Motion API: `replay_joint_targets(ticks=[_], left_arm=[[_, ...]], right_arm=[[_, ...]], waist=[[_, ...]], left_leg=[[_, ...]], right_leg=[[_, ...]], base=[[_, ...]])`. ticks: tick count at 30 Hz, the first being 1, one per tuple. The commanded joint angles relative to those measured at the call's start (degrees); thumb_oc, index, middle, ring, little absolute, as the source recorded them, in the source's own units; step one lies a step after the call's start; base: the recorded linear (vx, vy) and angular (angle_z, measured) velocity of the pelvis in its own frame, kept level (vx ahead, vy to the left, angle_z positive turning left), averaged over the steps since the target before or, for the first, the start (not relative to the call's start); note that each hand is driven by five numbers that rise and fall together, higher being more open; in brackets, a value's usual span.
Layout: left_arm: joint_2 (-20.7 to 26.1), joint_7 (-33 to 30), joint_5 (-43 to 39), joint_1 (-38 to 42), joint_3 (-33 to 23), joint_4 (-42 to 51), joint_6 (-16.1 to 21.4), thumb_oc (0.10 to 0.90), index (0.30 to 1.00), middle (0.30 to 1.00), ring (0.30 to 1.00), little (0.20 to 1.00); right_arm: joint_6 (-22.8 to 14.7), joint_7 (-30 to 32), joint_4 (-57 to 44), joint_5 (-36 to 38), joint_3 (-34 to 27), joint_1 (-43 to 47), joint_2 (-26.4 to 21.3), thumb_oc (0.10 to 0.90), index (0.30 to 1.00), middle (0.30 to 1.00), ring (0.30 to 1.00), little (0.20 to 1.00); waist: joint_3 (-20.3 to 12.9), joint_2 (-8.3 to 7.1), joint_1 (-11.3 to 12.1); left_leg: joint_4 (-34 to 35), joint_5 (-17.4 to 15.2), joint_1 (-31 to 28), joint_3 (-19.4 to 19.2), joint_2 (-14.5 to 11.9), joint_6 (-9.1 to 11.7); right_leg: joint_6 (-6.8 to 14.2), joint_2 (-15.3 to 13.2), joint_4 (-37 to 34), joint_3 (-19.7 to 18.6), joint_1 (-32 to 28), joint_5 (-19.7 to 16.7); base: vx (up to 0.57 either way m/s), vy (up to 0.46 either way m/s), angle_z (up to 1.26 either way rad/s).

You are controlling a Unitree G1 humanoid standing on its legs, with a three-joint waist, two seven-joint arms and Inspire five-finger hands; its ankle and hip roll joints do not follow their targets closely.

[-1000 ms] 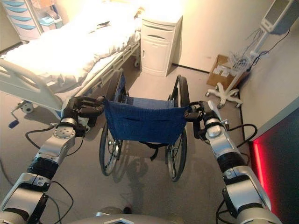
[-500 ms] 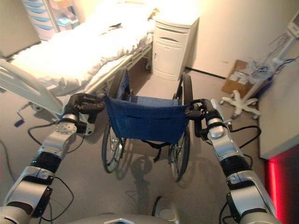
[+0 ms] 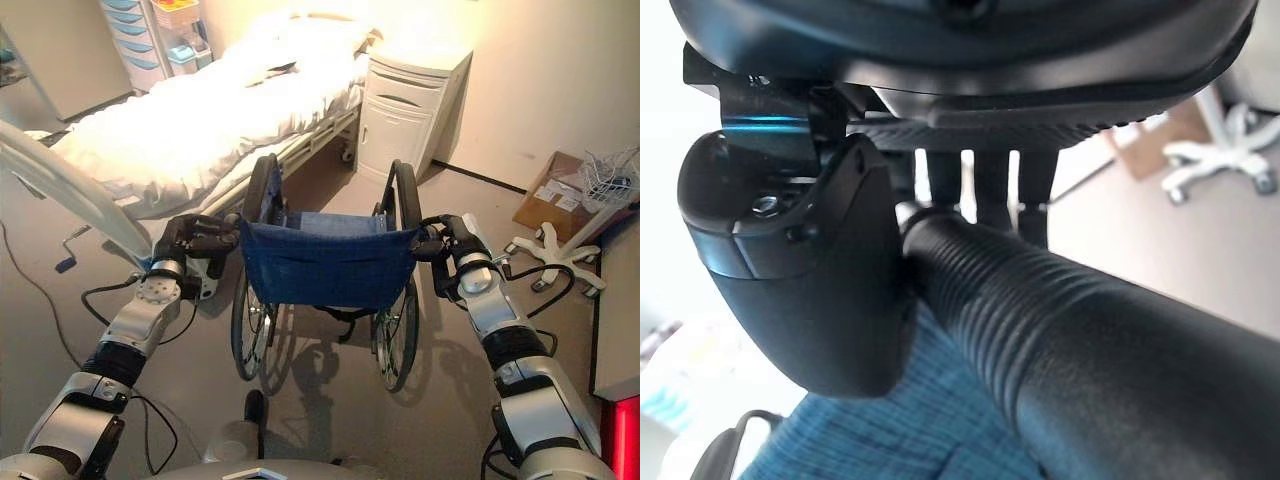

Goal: Push the wheelchair next to the bed

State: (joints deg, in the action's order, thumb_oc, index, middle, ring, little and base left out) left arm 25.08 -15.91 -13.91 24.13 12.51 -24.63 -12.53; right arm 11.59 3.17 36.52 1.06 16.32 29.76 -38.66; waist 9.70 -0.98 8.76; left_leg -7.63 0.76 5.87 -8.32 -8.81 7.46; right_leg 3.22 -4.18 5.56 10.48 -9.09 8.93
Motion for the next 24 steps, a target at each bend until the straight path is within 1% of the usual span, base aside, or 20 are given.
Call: replay_joint_targets(ticks=[1, 2, 4, 5, 6, 7, 9, 10, 11, 12, 13, 15, 16, 17, 18, 19, 20, 21, 22, 24], left_arm=[[0.1, 5.8, 5.5, -1.0, 7.5, -6.5, -3.0, 0.4, 0.3, 0.3, 0.3, 0.3], [0.4, 5.9, 6.1, -0.4, 8.0, -6.8, -2.9, 0.4, 0.3, 0.3, 0.3, 0.3], [0.6, 5.9, 6.6, 0.0, 8.3, -7.0, -3.0, 0.4, 0.3, 0.3, 0.3, 0.3], [0.8, 5.8, 6.9, 0.6, 8.8, -7.3, -2.8, 0.4, 0.3, 0.3, 0.3, 0.3], [0.8, 5.8, 7.1, 0.7, 8.9, -7.4, -2.7, 0.4, 0.3, 0.3, 0.3, 0.3], [0.9, 5.1, 7.3, 1.2, 9.2, -7.4, -2.7, 0.4, 0.3, 0.3, 0.3, 0.3], [1.4, 4.6, 7.4, 1.4, 9.3, -6.8, -3.5, 0.4, 0.3, 0.3, 0.3, 0.3], [1.5, 4.4, 7.3, 1.4, 9.2, -6.7, -3.6, 0.4, 0.3, 0.3, 0.3, 0.3], [2.0, 4.1, 6.8, 1.1, 8.7, -6.8, -3.9, 0.4, 0.3, 0.3, 0.3, 0.3], [2.1, 4.0, 6.8, 0.9, 8.4, -6.7, -4.0, 0.4, 0.3, 0.3, 0.3, 0.3], [2.3, 3.6, 6.7, 0.5, 7.4, -6.5, -4.1, 0.4, 0.3, 0.3, 0.3, 0.3], [2.3, 3.6, 6.6, 0.5, 6.9, -6.4, -4.3, 0.4, 0.3, 0.3, 0.3, 0.3], [2.2, 3.9, 7.0, 0.7, 6.7, -6.4, -4.4, 0.4, 0.3, 0.3, 0.3, 0.3], [2.2, 4.1, 7.2, 1.0, 6.7, -6.4, -4.6, 0.4, 0.3, 0.3, 0.3, 0.3], [1.9, 4.2, 7.4, 1.7, 7.0, -6.5, -4.9, 0.4, 0.3, 0.3, 0.3, 0.3], [1.6, 4.1, 7.3, 2.3, 7.4, -7.3, -4.4, 0.4, 0.3, 0.3, 0.3, 0.3], [1.5, 3.9, 7.1, 2.5, 7.7, -7.7, -4.2, 0.4, 0.3, 0.3, 0.3, 0.3], [1.2, 3.8, 7.0, 2.8, 7.9, -8.1, -4.2, 0.4, 0.3, 0.3, 0.3, 0.3], [1.3, 3.8, 6.6, 2.8, 7.8, -8.0, -4.3, 0.4, 0.3, 0.3, 0.3, 0.3], [1.2, 3.4, 5.9, 2.6, 7.7, -8.0, -3.9, 0.4, 0.3, 0.3, 0.3, 0.3]], right_arm=[[1.2, -3.8, -0.6, 1.5, 5.7, -3.7, 4.1, 0.4, 0.3, 0.3, 0.3, 0.3], [1.0, -3.7, -0.2, 1.8, 5.5, -3.9, 4.6, 0.4, 0.3, 0.3, 0.3, 0.3], [1.0, -3.6, -0.3, 1.9, 5.3, -4.3, 5.0, 0.4, 0.3, 0.3, 0.3, 0.3], [0.8, -3.2, -0.3, 1.5, 4.9, -5.3, 5.7, 0.4, 0.3, 0.3, 0.3, 0.3], [0.8, -3.0, -0.3, 1.5, 4.8, -5.5, 5.8, 0.4, 0.3, 0.3, 0.3, 0.3], [0.2, -2.5, -0.7, 0.8, 4.2, -7.2, 6.2, 0.4, 0.3, 0.3, 0.3, 0.3], [-0.4, -2.0, -2.0, 0.6, 3.6, -9.0, 6.1, 0.4, 0.3, 0.3, 0.3, 0.3], [-0.5, -2.0, -2.3, 0.5, 3.5, -9.3, 6.1, 0.4, 0.3, 0.3, 0.3, 0.3], [-0.5, -2.1, -3.4, -0.3, 3.4, -10.4, 6.3, 0.4, 0.3, 0.3, 0.3, 0.3], [-0.5, -2.1, -3.7, -0.6, 3.4, -10.5, 6.3, 0.4, 0.3, 0.3, 0.3, 0.3], [0.0, -2.2, -4.2, -1.2, 3.7, -10.5, 6.1, 0.4, 0.3, 0.3, 0.3, 0.3], [0.5, -2.3, -4.1, -1.2, 3.8, -10.2, 5.8, 0.4, 0.3, 0.3, 0.3, 0.3], [1.1, -2.4, -3.4, -1.0, 3.7, -9.5, 5.3, 0.4, 0.3, 0.3, 0.3, 0.3], [1.3, -2.4, -3.0, -0.9, 3.7, -9.1, 5.0, 0.4, 0.3, 0.3, 0.3, 0.3], [1.6, -2.2, -2.7, -0.6, 3.7, -8.3, 4.7, 0.4, 0.3, 0.3, 0.3, 0.3], [2.0, -1.9, -2.4, -0.4, 3.8, -7.7, 4.4, 0.4, 0.3, 0.3, 0.3, 0.3], [1.9, -2.0, -2.2, -0.5, 3.7, -7.4, 4.3, 0.4, 0.3, 0.3, 0.3, 0.3], [2.1, -2.2, -2.2, -0.7, 3.8, -6.9, 4.1, 0.4, 0.3, 0.3, 0.3, 0.3], [2.7, -2.7, -2.6, -1.1, 4.0, -6.3, 3.7, 0.4, 0.3, 0.3, 0.3, 0.3], [3.3, -3.3, -2.9, -0.8, 4.3, -5.6, 2.9, 0.4, 0.3, 0.3, 0.3, 0.3]], waist=[[1.5, -1.18, -2.5], [1.0, -1.32, -2.5], [0.5, -1.33, -2.7], [-0.1, -1.07, -3.0], [-0.2, -1.01, -3.1], [-0.9, -0.45, -3.4], [-1.2, 0.1, -3.9], [-1.3, 0.23, -4.1], [-1.3, 0.37, -4.6], [-1.0, 0.25, -4.8], [-0.3, 0.53, -5.9], [0.3, 0.26, -6.7], [0.4, -0.73, -7.4], [0.5, -1.05, -7.8], [0.5, -1.84, -8.2], [0.7, -1.76, -8.9], [0.7, -1.9, -9.1], [0.7, -1.88, -9.4], [0.7, -2.17, -9.5], [0.5, -2.56, -9.8]], left_leg=[[-1.7, 0.0, -0.6, 1.1, 4.6, -5.6], [-2.3, -0.7, -0.3, 1.2, 5.6, -6.1], [-2.1, -0.9, -0.4, 0.8, 6.0, -6.5], [-0.9, -1.4, -1.1, 0.2, 7.2, -7.6], [-0.7, -1.4, -1.2, 0.0, 7.4, -7.8], [1.3, -1.5, -2.2, -0.6, 8.8, -8.7], [2.8, -1.9, -3.5, -0.8, 9.9, -9.6], [3.1, -2.0, -3.8, -0.9, 10.1, -9.7], [4.1, -2.1, -5.5, -1.3, 10.5, -9.8], [4.4, -2.2, -6.2, -1.5, 10.6, -9.9], [4.9, -2.8, -8.8, -1.9, 10.2, -9.8], [4.9, -3.8, -10.2, -1.8, 10.2, -9.9], [4.2, -5.5, -10.8, -1.0, 11.2, -9.9], [3.7, -6.4, -11.1, -0.5, 11.6, -10.0], [3.3, -7.5, -11.5, 0.0, 12.5, -10.0], [2.6, -8.7, -12.1, 1.0, 12.7, -9.9], [2.2, -9.3, -12.3, 1.5, 13.1, -10.0], [1.5, -9.9, -12.4, 2.2, 13.3, -10.0], [0.0, -11.3, -12.4, 2.2, 13.8, -10.2], [-2.2, -12.7, -12.3, 1.8, 14.1, -10.6]], right_leg=[[4.6, -6.5, 9.1, 5.6, -0.2, -1.4], [4.9, -7.0, 9.7, 5.0, -0.2, -1.5], [5.2, -7.5, 10.5, 4.6, 0.1, -2.4], [5.7, -8.8, 14.0, 3.6, 0.8, -4.8], [5.8, -9.0, 14.7, 3.4, 0.8, -5.1], [6.1, -10.0, 20.3, 2.4, 1.8, -9.1], [6.1, -10.1, 26.5, 1.5, 4.2, -11.1], [6.2, -9.9, 27.6, 1.6, 4.9, -11.7], [6.4, -10.1, 28.8, 2.0, 7.9, -13.9], [6.5, -10.3, 28.6, 1.9, 8.8, -14.1], [6.2, -9.7, 25.8, 2.1, 13.5, -14.9], [6.0, -9.1, 21.2, 2.0, 15.4, -15.3], [6.3, -8.2, 13.1, 1.3, 17.1, -17.2], [6.5, -8.1, 10.2, 1.2, 17.4, -18.0], [7.0, -8.4, 5.3, 0.8, 18.8, -19.3], [7.2, -8.0, 0.5, 0.8, 19.1, -19.3], [7.2, -7.7, -2.3, 0.2, 19.5, -18.9], [7.1, -7.0, -4.0, -0.1, 19.4, -18.4], [7.0, -6.5, -3.3, 0.6, 19.1, -18.2], [7.0, -5.7, -1.7, 0.6, 18.7, -17.8]], base=[[0.42, 0.235, -0.39], [0.39, 0.215, -0.31], [0.26, 0.192, -0.1], [0.32, 0.27, -0.09], [0.41, 0.385, -0.15], [0.29, 0.279, -0.08], [0.29, 0.267, -0.14], [0.32, 0.215, -0.29], [0.24, 0.117, -0.16], [0.37, 0.083, -0.26], [0.29, -0.03, -0.43], [0.3, -0.105, -0.51], [0.3, -0.16, 0.0], [0.37, -0.206, 0.2], [0.33, -0.172, 0.46], [0.34, -0.178, 0.45], [0.36, -0.182, 0.58], [0.33, -0.189, 0.58], [0.26, -0.155, 0.49], [0.28, -0.19, 0.37]])
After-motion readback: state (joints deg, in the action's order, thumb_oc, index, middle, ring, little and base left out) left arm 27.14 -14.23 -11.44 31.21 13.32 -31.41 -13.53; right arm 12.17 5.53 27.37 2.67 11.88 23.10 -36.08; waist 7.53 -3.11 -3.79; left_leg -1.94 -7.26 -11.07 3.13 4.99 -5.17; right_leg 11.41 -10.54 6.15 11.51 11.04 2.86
